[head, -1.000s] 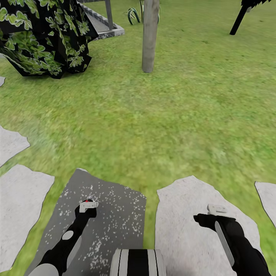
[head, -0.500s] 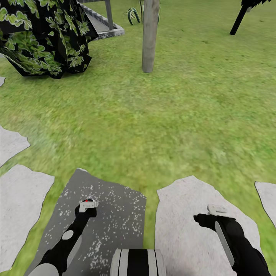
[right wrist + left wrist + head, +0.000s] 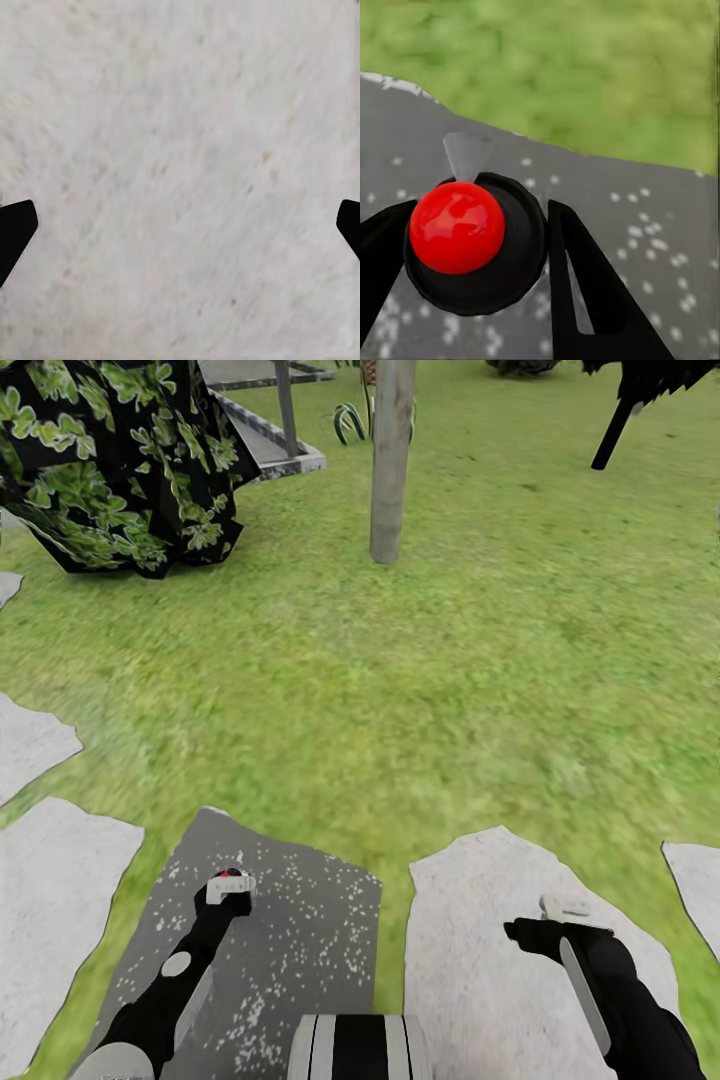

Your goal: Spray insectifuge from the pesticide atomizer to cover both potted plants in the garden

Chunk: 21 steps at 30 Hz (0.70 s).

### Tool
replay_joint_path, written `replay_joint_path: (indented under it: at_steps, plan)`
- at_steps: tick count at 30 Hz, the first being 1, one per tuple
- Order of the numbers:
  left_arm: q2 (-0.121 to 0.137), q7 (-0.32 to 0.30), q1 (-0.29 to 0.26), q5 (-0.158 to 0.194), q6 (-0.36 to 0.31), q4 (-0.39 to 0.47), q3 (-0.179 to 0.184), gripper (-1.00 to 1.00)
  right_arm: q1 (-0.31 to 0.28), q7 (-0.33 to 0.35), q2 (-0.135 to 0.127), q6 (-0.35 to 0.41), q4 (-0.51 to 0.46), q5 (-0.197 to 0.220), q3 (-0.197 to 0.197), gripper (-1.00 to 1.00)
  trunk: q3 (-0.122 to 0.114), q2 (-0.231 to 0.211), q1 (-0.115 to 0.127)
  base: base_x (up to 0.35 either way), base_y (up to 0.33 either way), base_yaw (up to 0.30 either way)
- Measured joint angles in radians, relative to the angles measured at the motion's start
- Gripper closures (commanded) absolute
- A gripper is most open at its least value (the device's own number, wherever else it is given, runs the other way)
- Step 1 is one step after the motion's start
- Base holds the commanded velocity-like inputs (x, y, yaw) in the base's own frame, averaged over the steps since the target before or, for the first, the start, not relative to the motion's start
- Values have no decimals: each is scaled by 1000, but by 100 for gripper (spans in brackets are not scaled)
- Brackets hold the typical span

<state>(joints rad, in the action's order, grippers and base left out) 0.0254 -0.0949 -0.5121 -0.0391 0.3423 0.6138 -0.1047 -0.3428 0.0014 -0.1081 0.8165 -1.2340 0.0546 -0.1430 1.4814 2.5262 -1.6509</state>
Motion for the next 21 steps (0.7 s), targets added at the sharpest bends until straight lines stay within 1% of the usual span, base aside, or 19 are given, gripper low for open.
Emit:
replay_joint_path:
  at_steps: [2,8,11,14,15,18,19,21]
  plan:
    - [0,0,0,-1,-26,33,0,100,2,0,2,0,0,0,1,-100,-8,0,1,0,0,0]
    - [-2,-1,0,-1,-150,103,2,100,5,1,2,0,-7,0,0,-100,-31,-2,4,0,0,0]
    - [-3,-1,1,-1,-229,149,2,100,6,1,-1,3,-67,-1,-2,-100,-42,-3,5,0,0,0]
    - [-3,-1,2,0,-272,193,2,100,7,1,-3,6,-111,-1,-4,-100,-53,-3,6,0,0,0]
    - [-4,-1,2,0,-305,217,3,100,9,1,-3,7,-119,-1,-5,-100,-56,-4,7,0,0,0]
    - [-6,-2,3,-1,-370,284,6,100,12,1,-4,7,-124,-1,-5,-100,-65,-4,8,0,0,0]
    - [-7,-2,6,0,-407,334,7,100,13,0,-4,7,-125,-1,-5,-100,-68,-4,9,0,0,0]
    - [-7,-2,9,-1,-461,400,7,100,13,0,-4,7,-124,-1,-5,-100,-75,-5,9,0,0,0]
